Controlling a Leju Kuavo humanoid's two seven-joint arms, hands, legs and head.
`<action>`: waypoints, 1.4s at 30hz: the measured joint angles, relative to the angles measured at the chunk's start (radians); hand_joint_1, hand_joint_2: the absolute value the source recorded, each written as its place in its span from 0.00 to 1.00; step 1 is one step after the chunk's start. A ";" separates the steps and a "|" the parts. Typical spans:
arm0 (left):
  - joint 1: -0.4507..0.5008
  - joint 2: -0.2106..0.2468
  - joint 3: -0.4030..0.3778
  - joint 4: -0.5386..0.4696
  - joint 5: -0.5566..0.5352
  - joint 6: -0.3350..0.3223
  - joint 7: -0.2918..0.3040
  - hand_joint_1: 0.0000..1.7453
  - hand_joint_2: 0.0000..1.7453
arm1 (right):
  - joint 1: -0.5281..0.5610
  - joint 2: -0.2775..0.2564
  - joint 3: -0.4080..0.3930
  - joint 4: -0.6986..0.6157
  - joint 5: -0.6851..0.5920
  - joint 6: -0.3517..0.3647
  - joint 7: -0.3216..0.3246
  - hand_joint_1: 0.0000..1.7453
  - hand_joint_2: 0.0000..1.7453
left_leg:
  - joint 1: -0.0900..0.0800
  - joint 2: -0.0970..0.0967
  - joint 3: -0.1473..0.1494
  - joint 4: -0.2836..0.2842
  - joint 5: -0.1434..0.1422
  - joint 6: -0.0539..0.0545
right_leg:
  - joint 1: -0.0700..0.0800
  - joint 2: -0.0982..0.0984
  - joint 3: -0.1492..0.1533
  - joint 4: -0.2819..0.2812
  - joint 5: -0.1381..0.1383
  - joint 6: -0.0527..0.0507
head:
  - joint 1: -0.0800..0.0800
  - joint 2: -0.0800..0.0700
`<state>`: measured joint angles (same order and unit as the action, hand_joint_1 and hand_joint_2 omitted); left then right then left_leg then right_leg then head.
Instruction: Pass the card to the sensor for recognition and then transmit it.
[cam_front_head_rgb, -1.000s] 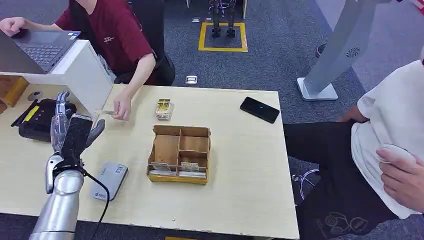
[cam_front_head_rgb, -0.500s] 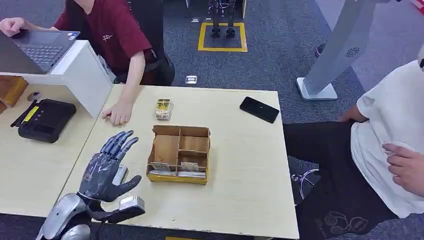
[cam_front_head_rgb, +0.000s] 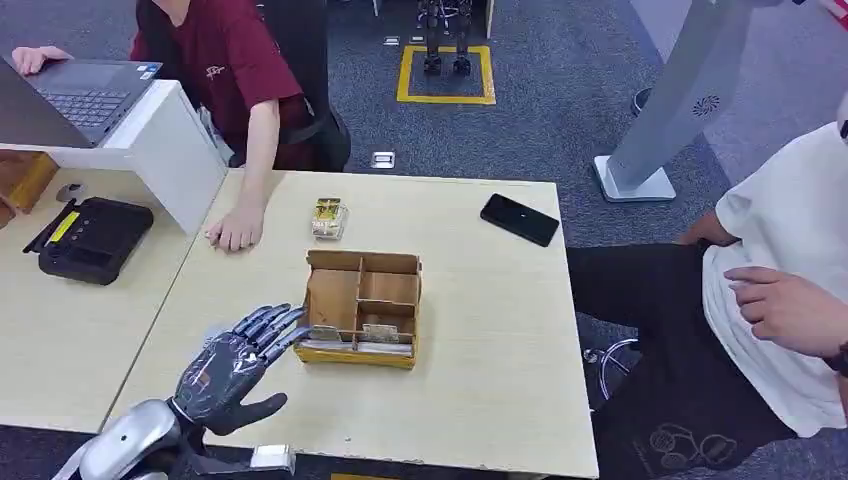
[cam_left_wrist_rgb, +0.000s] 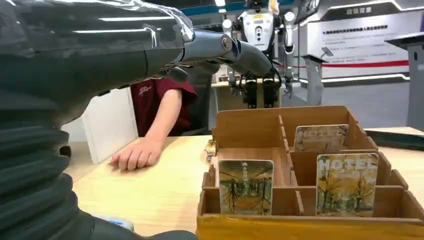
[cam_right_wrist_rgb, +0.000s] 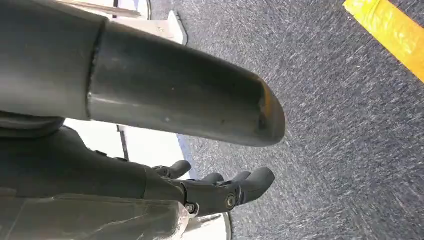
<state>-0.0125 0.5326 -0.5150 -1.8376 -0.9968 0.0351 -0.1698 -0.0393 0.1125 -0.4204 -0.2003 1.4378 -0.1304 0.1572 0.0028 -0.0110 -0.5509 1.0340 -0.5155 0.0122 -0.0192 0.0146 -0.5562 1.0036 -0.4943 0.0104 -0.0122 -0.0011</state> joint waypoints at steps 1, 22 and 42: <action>-0.016 0.006 -0.004 0.003 0.002 -0.011 0.000 0.00 1.00 | 0.000 0.000 0.000 0.000 0.002 0.002 0.000 0.00 0.00 | 0.000 0.000 0.000 0.000 0.000 0.000 | 0.000 0.000 -0.001 0.000 0.000 0.000 | -0.001 0.000; -0.368 0.092 -0.190 0.161 0.026 -0.196 0.067 0.00 1.00 | -0.009 0.000 0.000 0.000 0.026 0.005 0.006 0.00 0.00 | 0.000 -0.001 -0.002 0.000 0.001 0.001 | 0.000 -0.001 -0.002 0.000 0.000 0.000 | -0.002 0.000; -0.343 0.087 -0.235 0.175 0.216 -0.211 0.045 0.00 1.00 | -0.013 0.000 0.000 -0.001 0.035 0.016 0.009 0.00 0.00 | 0.000 -0.001 -0.003 0.000 0.001 0.001 | 0.000 -0.001 -0.001 0.000 0.000 0.000 | -0.002 0.000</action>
<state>-0.3559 0.6191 -0.7496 -1.6625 -0.7812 -0.1762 -0.1251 -0.0521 0.1125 -0.4200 -0.2010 1.4725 -0.1141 0.1663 0.0029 -0.0118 -0.5534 1.0341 -0.5145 0.0129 -0.0191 0.0136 -0.5576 1.0037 -0.4941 0.0105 -0.0137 -0.0011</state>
